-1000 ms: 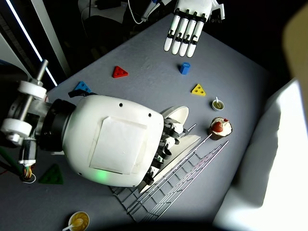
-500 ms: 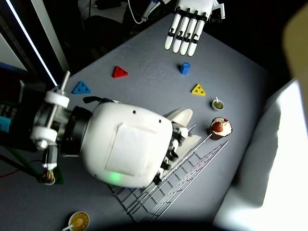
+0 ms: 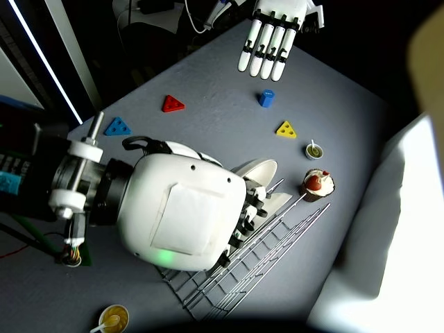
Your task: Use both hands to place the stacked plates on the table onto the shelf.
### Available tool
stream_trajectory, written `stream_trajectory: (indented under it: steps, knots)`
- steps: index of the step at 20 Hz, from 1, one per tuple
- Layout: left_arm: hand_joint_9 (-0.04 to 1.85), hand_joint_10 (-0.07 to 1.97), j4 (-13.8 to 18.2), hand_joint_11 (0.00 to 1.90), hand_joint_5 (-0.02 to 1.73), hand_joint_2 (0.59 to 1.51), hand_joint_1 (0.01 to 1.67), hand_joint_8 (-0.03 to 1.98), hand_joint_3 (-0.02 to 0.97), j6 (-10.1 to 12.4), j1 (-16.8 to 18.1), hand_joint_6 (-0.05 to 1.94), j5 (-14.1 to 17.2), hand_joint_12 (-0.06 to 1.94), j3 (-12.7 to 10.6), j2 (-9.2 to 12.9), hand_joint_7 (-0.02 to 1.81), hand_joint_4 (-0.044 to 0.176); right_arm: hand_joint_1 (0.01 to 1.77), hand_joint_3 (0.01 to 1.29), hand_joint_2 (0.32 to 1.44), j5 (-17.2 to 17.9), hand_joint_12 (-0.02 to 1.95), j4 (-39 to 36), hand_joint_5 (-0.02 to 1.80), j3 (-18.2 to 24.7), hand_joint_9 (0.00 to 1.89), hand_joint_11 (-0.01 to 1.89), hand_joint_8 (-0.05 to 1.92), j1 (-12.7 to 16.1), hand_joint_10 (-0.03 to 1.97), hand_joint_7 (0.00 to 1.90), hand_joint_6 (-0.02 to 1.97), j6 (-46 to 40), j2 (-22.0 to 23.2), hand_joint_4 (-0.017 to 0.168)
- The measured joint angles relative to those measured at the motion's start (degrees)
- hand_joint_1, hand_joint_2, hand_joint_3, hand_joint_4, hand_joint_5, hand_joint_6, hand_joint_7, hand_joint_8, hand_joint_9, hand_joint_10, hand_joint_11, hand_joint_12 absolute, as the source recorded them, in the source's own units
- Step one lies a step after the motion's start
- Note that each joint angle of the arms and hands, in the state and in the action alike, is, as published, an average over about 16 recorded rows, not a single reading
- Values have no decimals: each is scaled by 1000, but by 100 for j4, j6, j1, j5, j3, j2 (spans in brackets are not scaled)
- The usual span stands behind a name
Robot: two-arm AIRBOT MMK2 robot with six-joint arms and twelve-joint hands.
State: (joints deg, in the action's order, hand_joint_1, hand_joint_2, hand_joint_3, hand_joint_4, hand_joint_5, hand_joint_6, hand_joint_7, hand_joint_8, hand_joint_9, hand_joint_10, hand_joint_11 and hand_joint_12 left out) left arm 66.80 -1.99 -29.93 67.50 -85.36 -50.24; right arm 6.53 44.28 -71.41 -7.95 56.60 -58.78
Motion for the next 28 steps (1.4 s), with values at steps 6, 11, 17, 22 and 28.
stream_trajectory:
  steps: [6,11,17,22,28]
  knots:
    - [127,9,-8,120,75,940,73,2,16,10,-7,8,5,10,9,0,121,-1,1147,11,1011,12,23,14,738,78,972,1087,12,53,20,823,219,-25,38,-4]
    - [128,10,-11,123,75,939,72,1,17,22,-14,7,2,10,9,0,123,-1,1078,11,984,-3,19,3,668,169,874,986,12,210,22,743,12,-35,129,-3]
    - [123,9,-14,123,75,938,72,1,16,36,-23,7,-5,10,9,0,120,-1,1008,11,957,-129,19,-870,604,524,736,829,11,500,23,648,11,-39,432,-4]
    - [123,10,-15,119,75,937,72,2,16,39,-24,7,-10,10,9,2,122,-1,932,11,939,43,19,-2685,523,1174,600,672,11,551,23,554,12,-51,1024,-3]
    - [119,9,-14,113,75,936,72,2,16,41,-24,8,-15,9,9,7,118,-1,791,11,939,715,18,-5001,381,2157,451,492,11,-47,23,424,12,-77,2141,1]
